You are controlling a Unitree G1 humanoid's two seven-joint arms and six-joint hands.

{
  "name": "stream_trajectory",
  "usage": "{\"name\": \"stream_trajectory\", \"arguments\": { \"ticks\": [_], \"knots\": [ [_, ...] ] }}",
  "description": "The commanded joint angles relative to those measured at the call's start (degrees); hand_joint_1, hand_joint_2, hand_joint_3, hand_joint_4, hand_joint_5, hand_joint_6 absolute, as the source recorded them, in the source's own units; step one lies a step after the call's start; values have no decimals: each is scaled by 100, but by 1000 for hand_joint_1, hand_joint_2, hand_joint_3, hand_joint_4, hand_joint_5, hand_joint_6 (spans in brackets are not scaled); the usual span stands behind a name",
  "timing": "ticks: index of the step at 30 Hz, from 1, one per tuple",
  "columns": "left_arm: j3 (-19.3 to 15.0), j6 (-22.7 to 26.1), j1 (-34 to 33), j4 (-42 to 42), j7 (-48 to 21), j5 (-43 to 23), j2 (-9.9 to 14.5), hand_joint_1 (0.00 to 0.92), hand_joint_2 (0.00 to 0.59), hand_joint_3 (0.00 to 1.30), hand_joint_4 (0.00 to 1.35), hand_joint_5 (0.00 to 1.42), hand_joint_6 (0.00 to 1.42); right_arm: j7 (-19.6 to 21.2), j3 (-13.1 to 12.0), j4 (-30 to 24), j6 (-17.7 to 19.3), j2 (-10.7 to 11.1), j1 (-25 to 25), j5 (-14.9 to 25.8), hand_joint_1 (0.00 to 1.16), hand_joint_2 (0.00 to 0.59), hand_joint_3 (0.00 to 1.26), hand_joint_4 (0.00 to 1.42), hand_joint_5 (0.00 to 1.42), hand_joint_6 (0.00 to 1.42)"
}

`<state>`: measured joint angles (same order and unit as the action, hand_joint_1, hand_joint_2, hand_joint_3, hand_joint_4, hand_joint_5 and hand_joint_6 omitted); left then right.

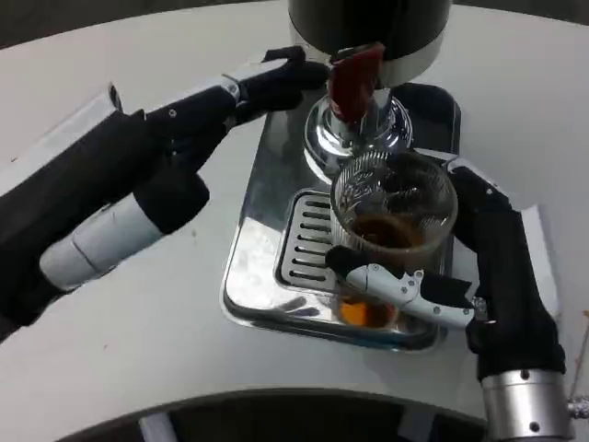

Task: Grasp the cup under the faucet to collect the drink, then remove the cup.

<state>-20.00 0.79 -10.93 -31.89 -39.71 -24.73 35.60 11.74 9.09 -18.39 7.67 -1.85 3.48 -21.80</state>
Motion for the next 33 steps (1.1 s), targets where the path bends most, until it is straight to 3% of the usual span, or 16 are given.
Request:
{"name": "stream_trajectory", "arguments": {
  "ticks": [1, 12, 25, 33],
  "knots": [
    [-338, -283, 543, -264, -235, -55, 173, 0, 87, 164, 0, 75, 10, -93, 12, -385, 14, -8, -239, 89, 1011, 148, 713, 766, 892, 815],
    [-878, -762, 1445, -523, -576, -125, 238, 0, 80, 150, 0, 76, 22, -458, 43, -1219, -162, 116, -898, 164, 1012, 150, 715, 766, 897, 815],
    [-1235, -1322, 1815, -578, -722, -99, 365, 0, 80, 141, 0, 76, 25, -1148, 29, -2560, -620, 329, -1765, 484, 1005, 146, 719, 766, 897, 815],
    [-1552, -2203, 2134, -554, -922, 219, 372, 0, 80, 135, 0, 76, 26, -1458, -90, -3231, -839, 496, -2361, 752, 1002, 150, 721, 766, 897, 815]
  ]
}}
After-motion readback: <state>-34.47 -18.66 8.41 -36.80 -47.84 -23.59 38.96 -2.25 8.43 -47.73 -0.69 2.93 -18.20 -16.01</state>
